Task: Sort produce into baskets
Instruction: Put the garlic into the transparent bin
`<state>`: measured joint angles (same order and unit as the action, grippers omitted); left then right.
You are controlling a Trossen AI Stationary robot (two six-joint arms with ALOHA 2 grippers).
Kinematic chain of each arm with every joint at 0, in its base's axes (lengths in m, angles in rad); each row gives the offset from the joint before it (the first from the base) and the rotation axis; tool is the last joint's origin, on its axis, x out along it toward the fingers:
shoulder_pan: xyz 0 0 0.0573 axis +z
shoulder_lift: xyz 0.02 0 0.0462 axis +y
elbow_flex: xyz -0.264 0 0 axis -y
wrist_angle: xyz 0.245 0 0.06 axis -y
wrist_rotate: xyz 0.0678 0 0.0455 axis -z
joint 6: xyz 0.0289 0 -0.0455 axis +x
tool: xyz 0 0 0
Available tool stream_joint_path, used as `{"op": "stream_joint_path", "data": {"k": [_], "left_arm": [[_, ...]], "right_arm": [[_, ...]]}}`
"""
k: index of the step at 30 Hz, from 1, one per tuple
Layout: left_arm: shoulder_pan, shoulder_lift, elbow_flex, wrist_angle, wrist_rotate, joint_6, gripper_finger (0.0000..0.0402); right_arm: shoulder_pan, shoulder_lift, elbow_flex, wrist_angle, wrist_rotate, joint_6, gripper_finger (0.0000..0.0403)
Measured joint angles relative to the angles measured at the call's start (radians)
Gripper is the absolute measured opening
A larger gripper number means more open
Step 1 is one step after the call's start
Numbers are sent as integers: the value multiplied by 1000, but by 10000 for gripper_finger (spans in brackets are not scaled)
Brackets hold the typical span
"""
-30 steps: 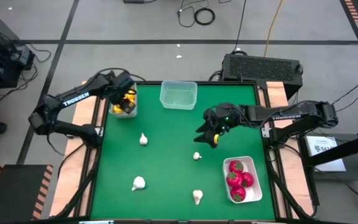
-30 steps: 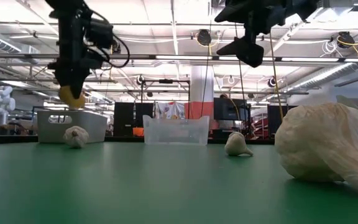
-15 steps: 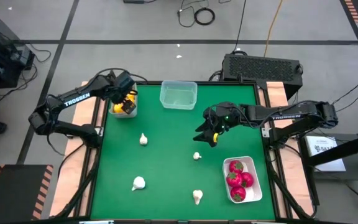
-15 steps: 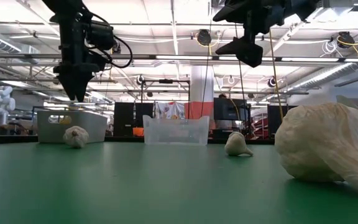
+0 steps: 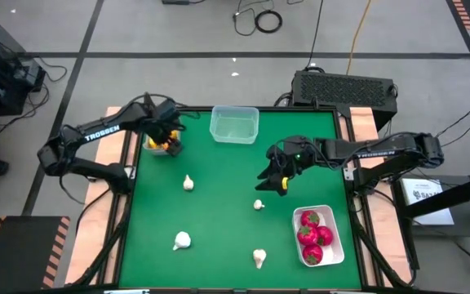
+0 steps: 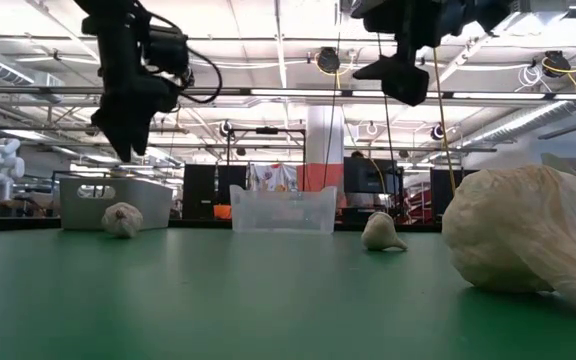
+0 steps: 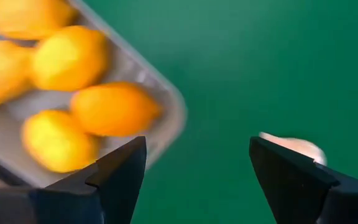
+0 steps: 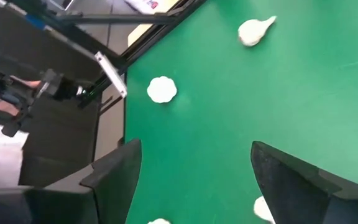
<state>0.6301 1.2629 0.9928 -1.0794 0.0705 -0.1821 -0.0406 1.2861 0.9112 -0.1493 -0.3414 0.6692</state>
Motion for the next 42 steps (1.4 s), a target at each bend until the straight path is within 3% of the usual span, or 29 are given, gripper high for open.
{"op": "stream_joint_path", "data": {"k": [8, 15, 20, 32, 37, 42], "left_arm": [[-292, 0, 0, 37, -1, -228, 292], [-527, 18, 0, 87, -112, -777, 292], [-638, 103, 0, 87, -234, -1011, 292], [-682, 329, 0, 135, -241, -1089, 292], [-682, 355, -9, 173, -229, -1065, 292], [-676, 356, -118, 310, -144, -1069, 292]], "right_arm": [[86, 0, 0, -3, -2, 1, 293], [133, 0, 0, -37, -3, -1, 293], [134, 0, 0, -56, -2, -31, 293], [134, 0, 0, -63, -2, -45, 293], [134, 0, 0, -67, -2, -43, 293], [134, 0, 0, -74, -2, -42, 293]]}}
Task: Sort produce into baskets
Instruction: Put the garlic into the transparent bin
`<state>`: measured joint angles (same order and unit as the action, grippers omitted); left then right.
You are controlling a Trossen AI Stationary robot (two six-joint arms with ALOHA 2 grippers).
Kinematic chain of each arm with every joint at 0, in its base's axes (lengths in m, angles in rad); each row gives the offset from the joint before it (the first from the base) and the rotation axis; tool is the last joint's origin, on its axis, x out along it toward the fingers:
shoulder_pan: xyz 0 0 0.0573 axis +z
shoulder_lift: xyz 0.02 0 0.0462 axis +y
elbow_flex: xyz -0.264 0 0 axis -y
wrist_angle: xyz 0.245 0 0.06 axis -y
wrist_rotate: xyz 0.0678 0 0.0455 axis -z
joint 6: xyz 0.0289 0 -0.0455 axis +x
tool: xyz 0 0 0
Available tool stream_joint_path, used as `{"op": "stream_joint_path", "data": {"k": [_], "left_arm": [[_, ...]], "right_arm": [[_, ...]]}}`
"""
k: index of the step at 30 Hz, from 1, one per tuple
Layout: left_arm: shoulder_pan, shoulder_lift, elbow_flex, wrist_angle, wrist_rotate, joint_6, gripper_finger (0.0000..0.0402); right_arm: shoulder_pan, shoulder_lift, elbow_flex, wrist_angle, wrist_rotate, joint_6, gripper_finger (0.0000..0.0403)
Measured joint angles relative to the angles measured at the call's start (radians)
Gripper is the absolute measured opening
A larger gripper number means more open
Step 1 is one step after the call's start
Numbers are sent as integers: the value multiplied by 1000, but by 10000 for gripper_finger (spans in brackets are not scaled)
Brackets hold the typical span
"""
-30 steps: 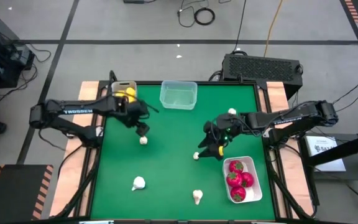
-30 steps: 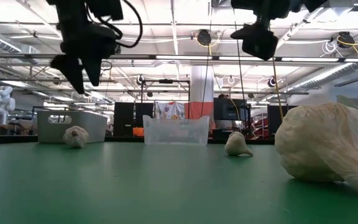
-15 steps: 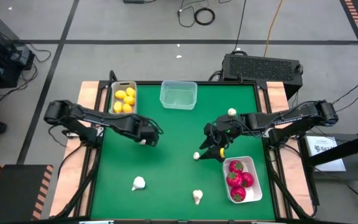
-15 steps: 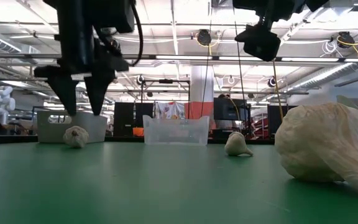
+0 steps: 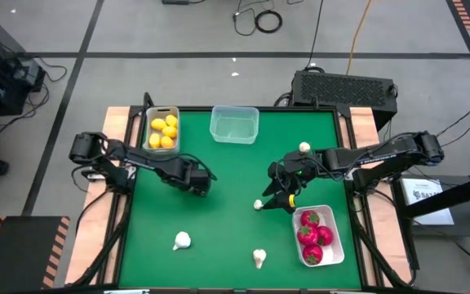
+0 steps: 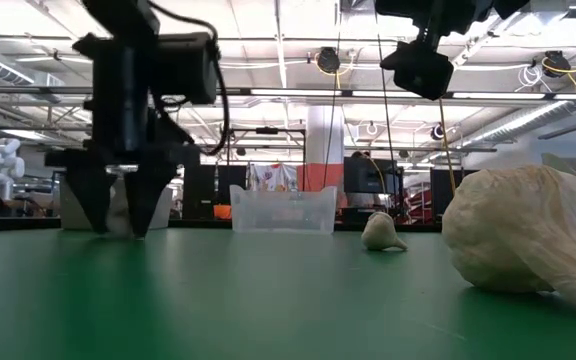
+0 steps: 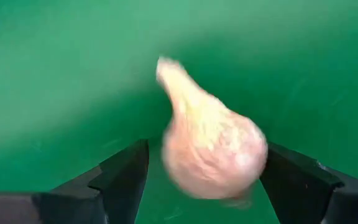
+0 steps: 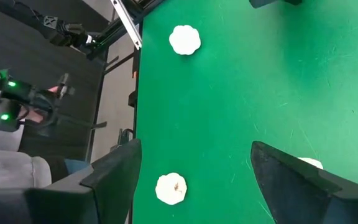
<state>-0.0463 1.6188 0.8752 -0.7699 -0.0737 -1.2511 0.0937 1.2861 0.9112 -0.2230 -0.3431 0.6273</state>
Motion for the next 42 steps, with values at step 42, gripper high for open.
{"op": "stream_joint_path", "data": {"k": [42], "left_arm": [[45, -119, 156, 329, -98, 260, 168]], "right_arm": [[0, 0, 0, -6, 1, 69, 293]]}}
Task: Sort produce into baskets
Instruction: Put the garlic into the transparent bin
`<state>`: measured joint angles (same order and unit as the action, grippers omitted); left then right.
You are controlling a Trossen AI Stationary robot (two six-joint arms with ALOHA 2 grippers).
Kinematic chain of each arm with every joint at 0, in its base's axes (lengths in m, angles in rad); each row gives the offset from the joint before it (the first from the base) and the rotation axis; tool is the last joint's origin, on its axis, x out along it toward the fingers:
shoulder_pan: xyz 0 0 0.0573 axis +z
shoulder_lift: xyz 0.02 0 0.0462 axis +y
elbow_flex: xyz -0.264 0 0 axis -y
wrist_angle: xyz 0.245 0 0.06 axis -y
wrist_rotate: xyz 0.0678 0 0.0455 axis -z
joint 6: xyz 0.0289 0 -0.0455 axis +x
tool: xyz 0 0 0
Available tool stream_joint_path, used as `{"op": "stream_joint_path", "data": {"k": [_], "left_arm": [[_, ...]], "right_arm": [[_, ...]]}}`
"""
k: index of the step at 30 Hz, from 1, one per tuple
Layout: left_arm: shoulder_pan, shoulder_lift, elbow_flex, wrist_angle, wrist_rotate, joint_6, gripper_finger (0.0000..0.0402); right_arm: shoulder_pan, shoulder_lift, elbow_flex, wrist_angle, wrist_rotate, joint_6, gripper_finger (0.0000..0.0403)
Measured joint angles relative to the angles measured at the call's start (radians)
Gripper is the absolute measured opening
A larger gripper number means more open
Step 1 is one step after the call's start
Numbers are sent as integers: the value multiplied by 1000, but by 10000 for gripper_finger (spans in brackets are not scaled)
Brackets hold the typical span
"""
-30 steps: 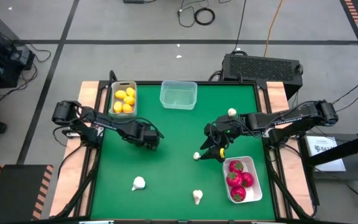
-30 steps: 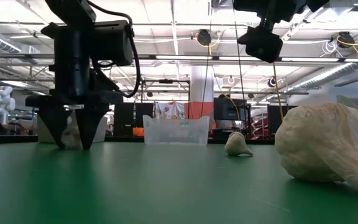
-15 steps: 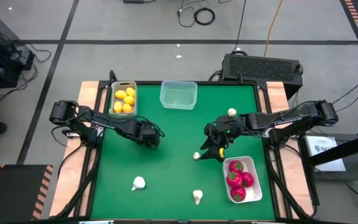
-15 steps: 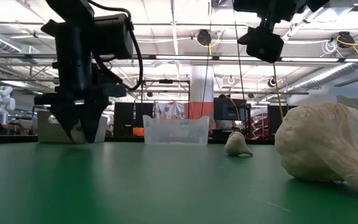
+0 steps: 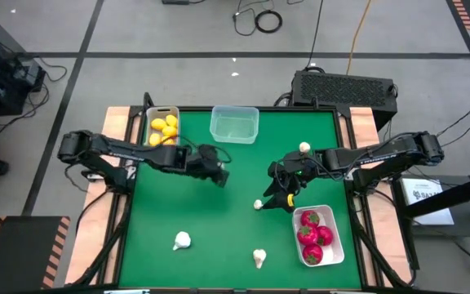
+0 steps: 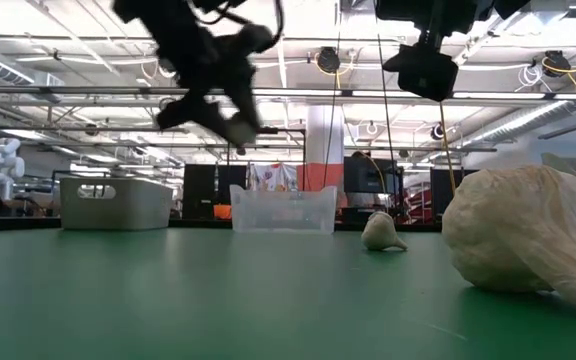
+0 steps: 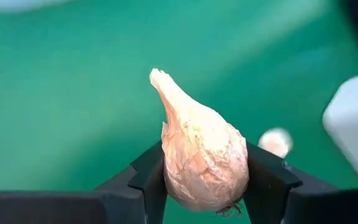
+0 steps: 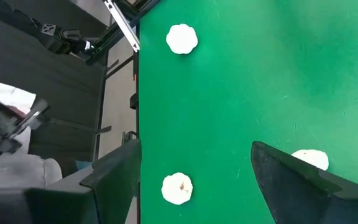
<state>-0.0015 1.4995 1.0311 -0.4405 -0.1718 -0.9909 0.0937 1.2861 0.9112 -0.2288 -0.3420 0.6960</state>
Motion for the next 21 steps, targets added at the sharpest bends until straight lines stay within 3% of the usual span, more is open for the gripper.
{"op": "stream_joint_path", "data": {"k": [7, 14, 21], "left_arm": [[185, 73, 122, 15, -2, 185, 168], [371, 161, 180, 63, 85, 342, 168], [459, 246, 181, 215, 186, 432, 168]], "right_arm": [[0, 0, 0, 3, 5, 25, 293], [1, 0, 0, 7, 15, 87, 293], [37, 0, 0, 8, 60, 144, 293]]}}
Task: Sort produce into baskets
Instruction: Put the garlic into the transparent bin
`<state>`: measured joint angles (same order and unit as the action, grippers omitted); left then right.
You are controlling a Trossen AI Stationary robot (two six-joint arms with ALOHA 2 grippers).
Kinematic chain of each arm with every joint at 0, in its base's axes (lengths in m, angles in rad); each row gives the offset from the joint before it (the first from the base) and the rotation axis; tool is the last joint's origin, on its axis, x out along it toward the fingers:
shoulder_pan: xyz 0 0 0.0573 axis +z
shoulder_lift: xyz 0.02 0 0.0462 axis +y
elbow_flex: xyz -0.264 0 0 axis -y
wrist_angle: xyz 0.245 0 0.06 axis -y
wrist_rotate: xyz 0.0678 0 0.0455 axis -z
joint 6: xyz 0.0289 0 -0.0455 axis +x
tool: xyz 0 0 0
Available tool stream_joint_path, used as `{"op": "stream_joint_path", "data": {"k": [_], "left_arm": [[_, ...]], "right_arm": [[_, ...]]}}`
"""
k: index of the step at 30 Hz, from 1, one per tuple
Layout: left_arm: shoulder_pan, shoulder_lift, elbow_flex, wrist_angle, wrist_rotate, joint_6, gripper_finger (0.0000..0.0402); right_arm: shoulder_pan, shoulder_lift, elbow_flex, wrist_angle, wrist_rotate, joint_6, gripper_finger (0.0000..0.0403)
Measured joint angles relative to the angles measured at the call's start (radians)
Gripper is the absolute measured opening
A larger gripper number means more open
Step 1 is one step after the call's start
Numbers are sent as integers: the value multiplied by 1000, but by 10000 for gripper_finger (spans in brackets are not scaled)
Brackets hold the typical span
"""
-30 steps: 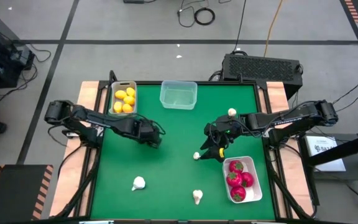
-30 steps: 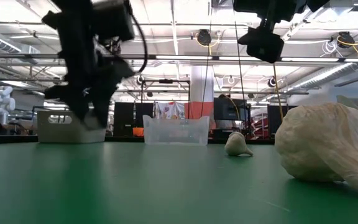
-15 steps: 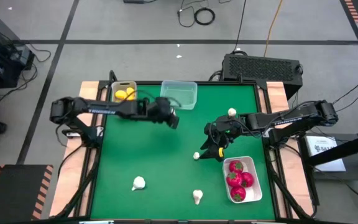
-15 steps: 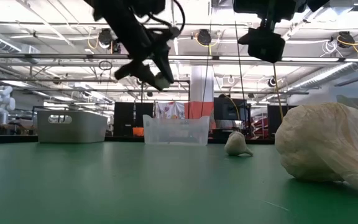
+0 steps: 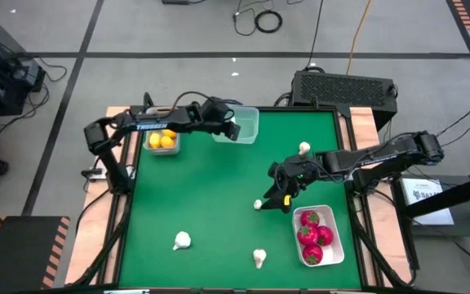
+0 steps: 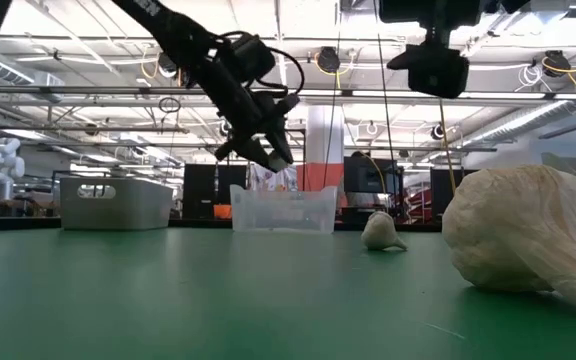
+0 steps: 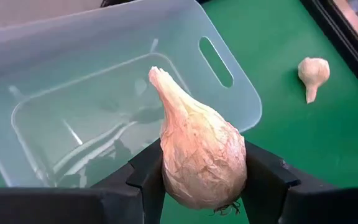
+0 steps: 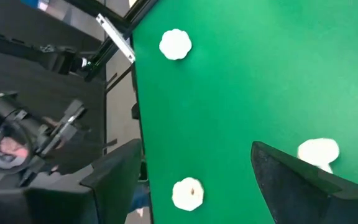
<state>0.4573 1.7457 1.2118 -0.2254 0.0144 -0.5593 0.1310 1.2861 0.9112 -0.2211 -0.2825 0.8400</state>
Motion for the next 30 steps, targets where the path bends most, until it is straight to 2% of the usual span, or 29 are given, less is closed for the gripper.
{"op": "stream_joint_path", "data": {"k": [10, 15, 21, 25, 30], "left_arm": [[37, 20, 0, 106, -16, 215, 177], [39, 20, 6, 114, -17, 298, 212], [39, 20, 41, 104, -17, 339, 254], [39, 20, 100, 58, -17, 374, 262], [22, 20, 220, -143, -20, 493, 262]], "right_arm": [[49, 0, 0, 0, 31, 96, 293], [65, 0, 0, 0, 74, 125, 293], [68, 0, 0, 1, 76, 144, 293], [68, 0, 0, 9, 80, 165, 293], [80, 0, 0, 9, 125, 181, 293]]}}
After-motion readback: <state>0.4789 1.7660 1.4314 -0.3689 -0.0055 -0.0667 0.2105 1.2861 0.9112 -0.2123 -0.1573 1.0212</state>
